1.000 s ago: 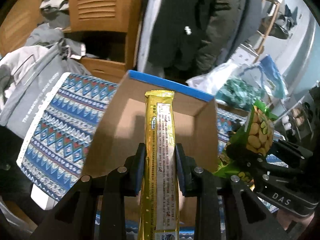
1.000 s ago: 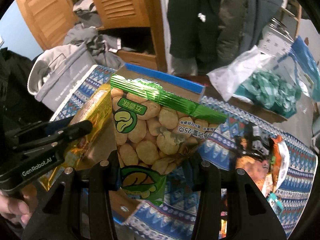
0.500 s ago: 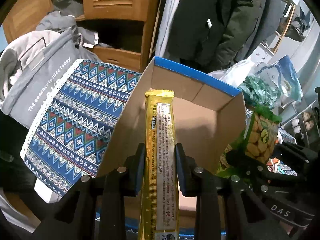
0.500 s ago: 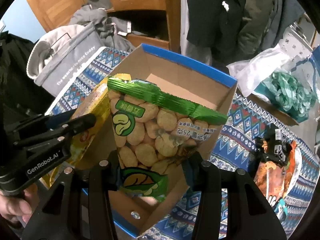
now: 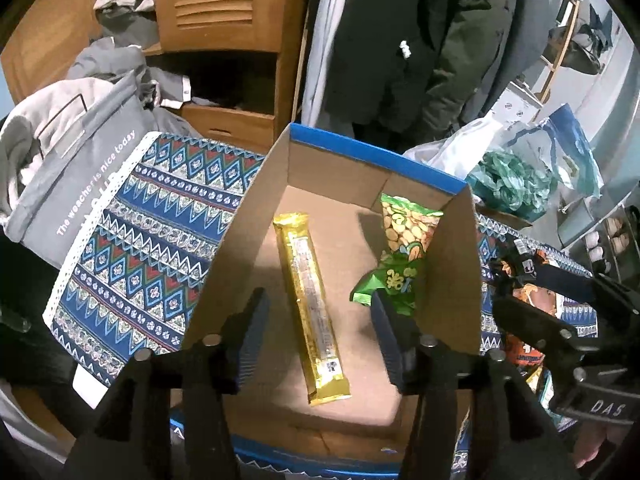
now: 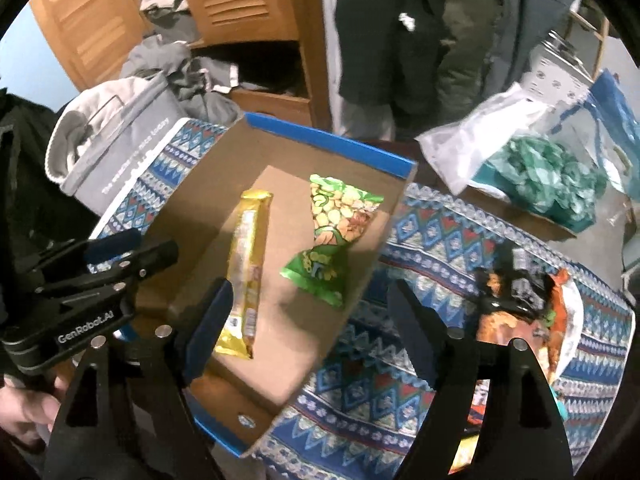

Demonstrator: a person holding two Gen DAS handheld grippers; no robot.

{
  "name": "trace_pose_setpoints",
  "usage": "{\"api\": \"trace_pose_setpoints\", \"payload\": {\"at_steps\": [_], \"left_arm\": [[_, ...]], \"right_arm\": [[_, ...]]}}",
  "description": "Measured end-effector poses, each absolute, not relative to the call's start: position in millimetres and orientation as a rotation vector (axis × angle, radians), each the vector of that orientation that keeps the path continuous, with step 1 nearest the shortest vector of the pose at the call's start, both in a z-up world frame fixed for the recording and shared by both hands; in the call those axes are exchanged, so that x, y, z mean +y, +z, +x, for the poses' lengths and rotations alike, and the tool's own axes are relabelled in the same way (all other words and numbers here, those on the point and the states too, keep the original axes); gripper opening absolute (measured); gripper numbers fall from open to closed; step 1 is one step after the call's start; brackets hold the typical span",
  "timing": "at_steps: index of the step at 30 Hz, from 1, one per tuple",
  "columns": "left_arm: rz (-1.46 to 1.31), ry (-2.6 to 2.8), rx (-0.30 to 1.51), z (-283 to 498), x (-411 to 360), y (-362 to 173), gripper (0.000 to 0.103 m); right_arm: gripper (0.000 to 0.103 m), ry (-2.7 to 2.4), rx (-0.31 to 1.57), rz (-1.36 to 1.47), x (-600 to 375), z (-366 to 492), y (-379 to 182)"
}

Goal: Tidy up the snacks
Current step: 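Move both grippers back over the snack pile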

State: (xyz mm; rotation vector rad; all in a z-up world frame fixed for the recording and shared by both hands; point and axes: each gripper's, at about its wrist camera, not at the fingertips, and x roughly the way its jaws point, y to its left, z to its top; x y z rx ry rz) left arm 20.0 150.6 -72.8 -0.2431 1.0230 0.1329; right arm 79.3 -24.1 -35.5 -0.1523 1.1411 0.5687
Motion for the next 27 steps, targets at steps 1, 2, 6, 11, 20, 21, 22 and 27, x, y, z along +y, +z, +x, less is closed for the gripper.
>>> {"api": "trace_pose_setpoints", "payload": {"at_steps": [1, 2, 6, 11, 20, 21, 22, 27], "left_arm": [[-0.238, 0.128, 1.024, 20, 147, -72, 0.054], [-0.235, 0.121, 1.028, 21, 144, -72, 0.055], [-0.221, 0.095, 1.031, 22, 130, -68, 0.059], [-0.179, 0.064, 1.021, 23, 107, -62, 0.066], [-0.142, -0.022, 1.04, 22, 60, -58, 0.07], [-0.138, -0.03, 1.043, 22, 56, -58, 0.07], [-0.132, -0.043, 1.048, 22, 49, -59, 0.07], [-0.105, -0.064, 1.061, 23, 26, -62, 0.07]], "right_arm": [[0.082, 0.561, 1.142, -0.148, -27, 79, -35], [0.083, 0.547, 1.144, -0.141, -33, 79, -34], [0.084, 0.497, 1.15, -0.141, -51, 77, -33], [0.084, 0.445, 1.153, -0.137, -78, 76, -32], [0.084, 0.353, 1.166, -0.067, -137, 76, -31], [0.084, 0.347, 1.17, -0.057, -143, 75, -32], [0.084, 0.338, 1.171, -0.049, -149, 74, -32], [0.085, 0.28, 1.175, -0.02, -183, 70, -32]]}}
